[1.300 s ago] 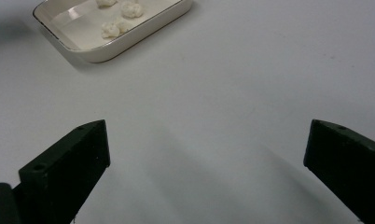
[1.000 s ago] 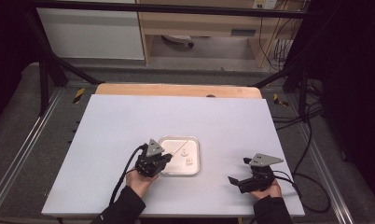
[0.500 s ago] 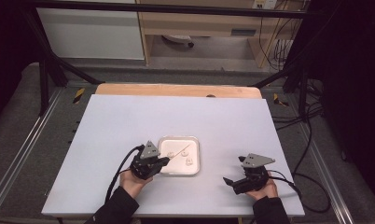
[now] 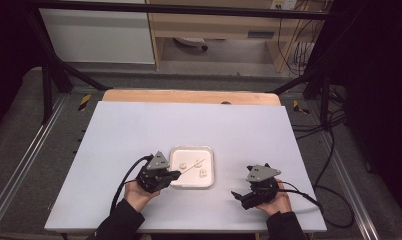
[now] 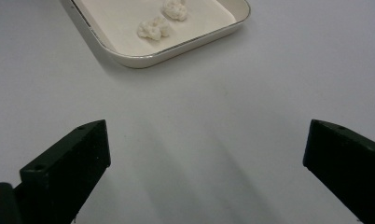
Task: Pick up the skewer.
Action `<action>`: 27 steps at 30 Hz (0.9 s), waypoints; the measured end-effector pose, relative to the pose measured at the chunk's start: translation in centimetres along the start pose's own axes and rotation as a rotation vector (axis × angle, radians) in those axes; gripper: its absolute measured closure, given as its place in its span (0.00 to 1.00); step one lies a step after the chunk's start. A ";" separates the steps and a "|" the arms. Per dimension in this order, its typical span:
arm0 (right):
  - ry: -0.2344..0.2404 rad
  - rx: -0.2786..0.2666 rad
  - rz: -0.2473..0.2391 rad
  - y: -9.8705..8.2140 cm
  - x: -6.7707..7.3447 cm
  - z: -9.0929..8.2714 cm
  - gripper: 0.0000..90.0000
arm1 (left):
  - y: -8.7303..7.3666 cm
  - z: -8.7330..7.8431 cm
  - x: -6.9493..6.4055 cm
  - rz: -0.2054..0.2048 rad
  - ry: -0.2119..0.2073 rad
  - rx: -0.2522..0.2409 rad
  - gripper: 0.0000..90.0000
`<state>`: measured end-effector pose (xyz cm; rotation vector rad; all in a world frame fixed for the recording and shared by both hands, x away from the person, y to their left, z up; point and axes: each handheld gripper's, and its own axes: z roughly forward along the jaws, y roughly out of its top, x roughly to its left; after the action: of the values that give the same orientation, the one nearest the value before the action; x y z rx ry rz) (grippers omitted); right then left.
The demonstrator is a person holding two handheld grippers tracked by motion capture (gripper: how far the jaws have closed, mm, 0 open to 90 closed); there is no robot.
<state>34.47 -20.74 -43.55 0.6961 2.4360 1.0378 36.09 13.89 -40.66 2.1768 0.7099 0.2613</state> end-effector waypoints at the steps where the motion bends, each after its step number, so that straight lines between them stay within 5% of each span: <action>1: -0.006 0.005 -0.010 0.2 0.1 0.1 0.02 | 0.1 0.0 0.0 0.005 -0.003 0.003 0.98; 27: -0.084 0.044 -0.298 3.0 3.0 0.5 0.13 | 3.3 2.4 -2.6 0.135 -0.104 0.065 0.98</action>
<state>33.25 -16.92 -42.11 0.3657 2.4021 0.8232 36.27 9.18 -39.64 2.2857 0.5215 0.1955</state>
